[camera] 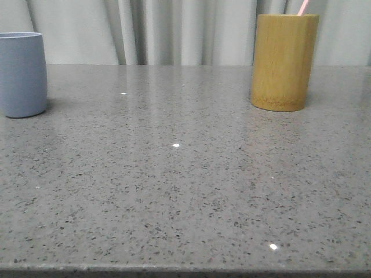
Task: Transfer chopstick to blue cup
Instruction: 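Move the left gripper forward toward the light blue cup, then lower the open left gripper over the blue cup rim and close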
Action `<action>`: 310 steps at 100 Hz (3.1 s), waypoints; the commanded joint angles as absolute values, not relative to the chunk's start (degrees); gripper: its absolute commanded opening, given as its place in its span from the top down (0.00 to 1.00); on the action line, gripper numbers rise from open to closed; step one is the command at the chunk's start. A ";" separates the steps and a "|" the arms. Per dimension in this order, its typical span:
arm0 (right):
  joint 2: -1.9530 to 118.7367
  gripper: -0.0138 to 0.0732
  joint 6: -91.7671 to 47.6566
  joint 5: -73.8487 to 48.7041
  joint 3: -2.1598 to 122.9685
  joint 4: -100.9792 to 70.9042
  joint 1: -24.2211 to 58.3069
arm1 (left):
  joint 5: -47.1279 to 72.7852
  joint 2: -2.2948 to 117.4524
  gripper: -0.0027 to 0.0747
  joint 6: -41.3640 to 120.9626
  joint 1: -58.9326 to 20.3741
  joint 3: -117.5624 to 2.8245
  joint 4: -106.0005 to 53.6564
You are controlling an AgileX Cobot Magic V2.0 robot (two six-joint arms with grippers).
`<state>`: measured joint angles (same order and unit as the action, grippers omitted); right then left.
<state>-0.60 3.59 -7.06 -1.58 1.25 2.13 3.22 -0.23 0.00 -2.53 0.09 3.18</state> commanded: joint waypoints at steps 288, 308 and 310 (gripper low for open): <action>27.25 0.16 2.92 -38.71 45.06 0.56 1.70 | 46.25 41.92 0.25 -0.65 -2.34 -54.95 -8.81; 27.25 0.16 2.92 -37.63 45.06 0.56 1.70 | 42.80 46.86 0.25 -0.65 -2.34 -58.11 -8.81; 27.25 0.16 2.92 -37.50 45.06 0.56 1.70 | 42.90 47.93 0.25 -0.65 -2.34 -58.96 -8.81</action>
<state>26.48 3.59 -42.57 43.01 0.48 2.13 47.96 44.87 -0.52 -2.53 -54.80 -7.85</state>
